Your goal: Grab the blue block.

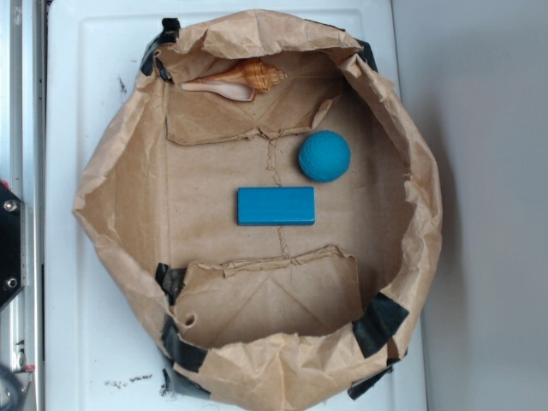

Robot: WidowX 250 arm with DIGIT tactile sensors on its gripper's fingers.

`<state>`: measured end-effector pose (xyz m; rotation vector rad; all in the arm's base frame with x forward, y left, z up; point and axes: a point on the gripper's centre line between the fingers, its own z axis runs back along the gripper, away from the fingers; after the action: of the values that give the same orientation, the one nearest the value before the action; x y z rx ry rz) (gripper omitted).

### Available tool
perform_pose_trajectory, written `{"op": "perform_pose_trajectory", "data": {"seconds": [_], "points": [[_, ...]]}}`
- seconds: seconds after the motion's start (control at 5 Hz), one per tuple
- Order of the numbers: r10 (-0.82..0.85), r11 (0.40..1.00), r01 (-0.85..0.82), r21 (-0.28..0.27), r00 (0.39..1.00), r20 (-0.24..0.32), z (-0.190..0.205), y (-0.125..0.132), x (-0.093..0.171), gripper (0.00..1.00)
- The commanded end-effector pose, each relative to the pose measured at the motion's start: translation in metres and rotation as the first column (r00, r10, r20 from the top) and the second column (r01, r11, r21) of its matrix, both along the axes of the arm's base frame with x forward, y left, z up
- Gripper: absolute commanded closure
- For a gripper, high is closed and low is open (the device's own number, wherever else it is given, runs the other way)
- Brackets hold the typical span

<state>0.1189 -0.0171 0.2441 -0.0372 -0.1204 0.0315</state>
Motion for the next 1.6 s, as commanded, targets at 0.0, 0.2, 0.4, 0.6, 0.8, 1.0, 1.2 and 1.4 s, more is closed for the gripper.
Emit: {"op": "perform_pose_trajectory", "data": {"seconds": [0.0, 0.2, 0.4, 0.6, 0.8, 1.0, 1.2, 1.4], "points": [[0.000, 1.000, 0.000, 0.000, 1.000, 0.000, 0.000, 0.000, 0.000, 0.00], [0.120, 0.989, -0.124, 0.084, 0.992, 0.047, -0.019, 0.026, 0.050, 0.00], [0.128, 0.989, -0.130, 0.074, 0.991, 0.032, -0.030, 0.038, 0.097, 0.00], [0.026, 1.000, -0.026, 0.005, 1.000, -0.002, -0.049, 0.037, 0.129, 0.00], [0.026, 1.000, -0.026, 0.005, 1.000, -0.002, -0.049, 0.037, 0.129, 0.00], [0.026, 1.000, -0.026, 0.005, 1.000, -0.002, -0.049, 0.037, 0.129, 0.00], [0.026, 1.000, -0.026, 0.005, 1.000, -0.002, -0.049, 0.037, 0.129, 0.00], [-0.035, 0.999, 0.035, 0.033, 0.999, 0.004, -0.099, 0.041, 0.123, 0.00]]}}
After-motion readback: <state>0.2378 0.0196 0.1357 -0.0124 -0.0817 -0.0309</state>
